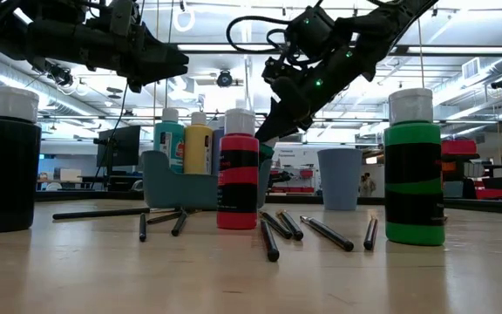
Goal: Pick & Place Paint Supplies
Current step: Put the small light blue paint bottle into the blue bin, then put the black paint bottle into the blue bin
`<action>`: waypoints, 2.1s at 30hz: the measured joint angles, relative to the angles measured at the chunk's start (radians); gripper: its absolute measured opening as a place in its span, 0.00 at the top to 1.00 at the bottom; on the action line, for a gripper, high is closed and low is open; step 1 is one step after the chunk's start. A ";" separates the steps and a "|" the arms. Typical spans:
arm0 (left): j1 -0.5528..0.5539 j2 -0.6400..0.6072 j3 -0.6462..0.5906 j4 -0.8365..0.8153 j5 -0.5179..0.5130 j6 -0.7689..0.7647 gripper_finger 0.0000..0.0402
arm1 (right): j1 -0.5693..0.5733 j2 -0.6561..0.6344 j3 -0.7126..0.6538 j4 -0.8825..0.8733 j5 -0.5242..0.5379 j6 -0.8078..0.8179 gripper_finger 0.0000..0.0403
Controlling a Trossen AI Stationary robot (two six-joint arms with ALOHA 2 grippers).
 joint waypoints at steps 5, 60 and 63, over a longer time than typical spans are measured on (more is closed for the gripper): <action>0.000 0.000 0.000 0.000 0.000 0.000 0.59 | -0.013 0.000 0.000 0.000 -0.037 -0.017 0.68; -0.316 0.000 0.000 -0.106 0.438 0.019 0.62 | 0.304 -0.078 -0.002 0.108 -0.039 -0.038 0.57; -0.398 0.000 0.000 -0.106 0.446 0.022 0.62 | 0.313 -0.078 -0.002 0.110 -0.039 -0.037 0.57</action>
